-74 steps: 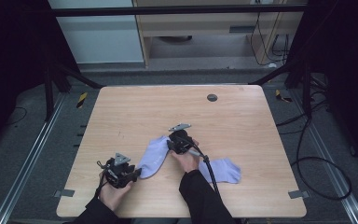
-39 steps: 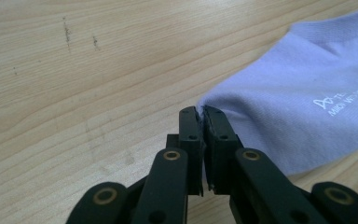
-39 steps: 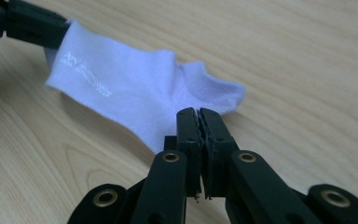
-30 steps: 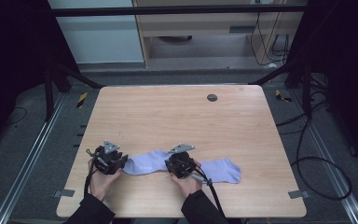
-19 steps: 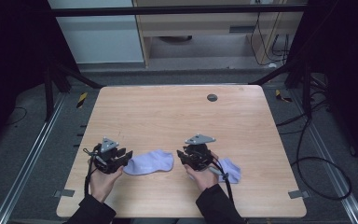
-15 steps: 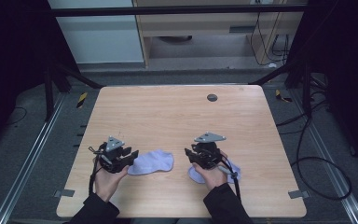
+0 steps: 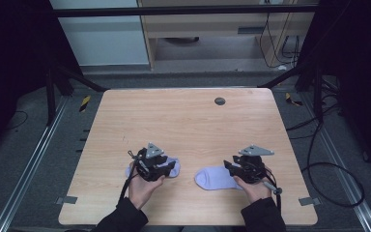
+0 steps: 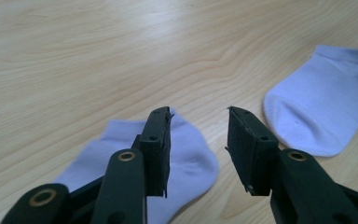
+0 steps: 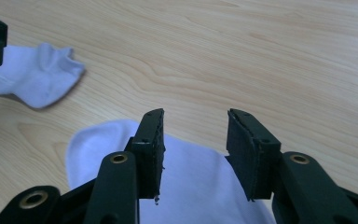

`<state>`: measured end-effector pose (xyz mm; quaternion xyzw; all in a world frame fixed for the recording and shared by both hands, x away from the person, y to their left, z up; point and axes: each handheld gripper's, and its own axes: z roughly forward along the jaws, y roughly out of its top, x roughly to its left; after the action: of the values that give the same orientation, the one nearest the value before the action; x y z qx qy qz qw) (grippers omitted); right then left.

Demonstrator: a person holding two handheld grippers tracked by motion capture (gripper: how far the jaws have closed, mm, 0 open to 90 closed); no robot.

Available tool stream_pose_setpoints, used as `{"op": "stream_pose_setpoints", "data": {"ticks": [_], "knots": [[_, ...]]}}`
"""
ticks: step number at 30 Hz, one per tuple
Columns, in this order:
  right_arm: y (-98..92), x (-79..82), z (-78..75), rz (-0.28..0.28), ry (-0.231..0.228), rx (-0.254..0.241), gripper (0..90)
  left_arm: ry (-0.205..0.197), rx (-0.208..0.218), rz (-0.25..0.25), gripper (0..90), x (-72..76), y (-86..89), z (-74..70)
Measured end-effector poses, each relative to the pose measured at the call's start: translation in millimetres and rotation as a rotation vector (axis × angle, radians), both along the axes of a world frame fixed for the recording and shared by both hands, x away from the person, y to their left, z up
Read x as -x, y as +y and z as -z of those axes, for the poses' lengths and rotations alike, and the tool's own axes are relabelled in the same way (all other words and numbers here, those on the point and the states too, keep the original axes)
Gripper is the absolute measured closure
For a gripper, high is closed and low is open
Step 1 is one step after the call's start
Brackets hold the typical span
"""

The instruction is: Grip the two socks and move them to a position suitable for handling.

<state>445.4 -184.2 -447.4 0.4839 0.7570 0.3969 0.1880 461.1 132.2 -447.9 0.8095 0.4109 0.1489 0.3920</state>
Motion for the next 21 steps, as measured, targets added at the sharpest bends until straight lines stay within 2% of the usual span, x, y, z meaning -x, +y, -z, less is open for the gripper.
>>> {"op": "stream_pose_setpoints", "data": {"ticks": [10, 12, 21], "knots": [[-39.2, 6.2, 16.0, 0.045, 0.008, 0.02, 55.3, 0.033, -0.024, 0.059, 57.8, 0.0, -39.1, 17.4], [-44.2, 5.8, 18.8, 0.06, 0.017, 0.018, 55.3, 0.03, -0.043, 0.068, 57.5, -0.5, -46.2, 21.6], [-49.0, 1.4, 32.8, 0.063, 0.052, 0.015, 55.2, 0.044, -0.078, 0.088, 55.5, -2.5, -65.7, 35.8]]}}
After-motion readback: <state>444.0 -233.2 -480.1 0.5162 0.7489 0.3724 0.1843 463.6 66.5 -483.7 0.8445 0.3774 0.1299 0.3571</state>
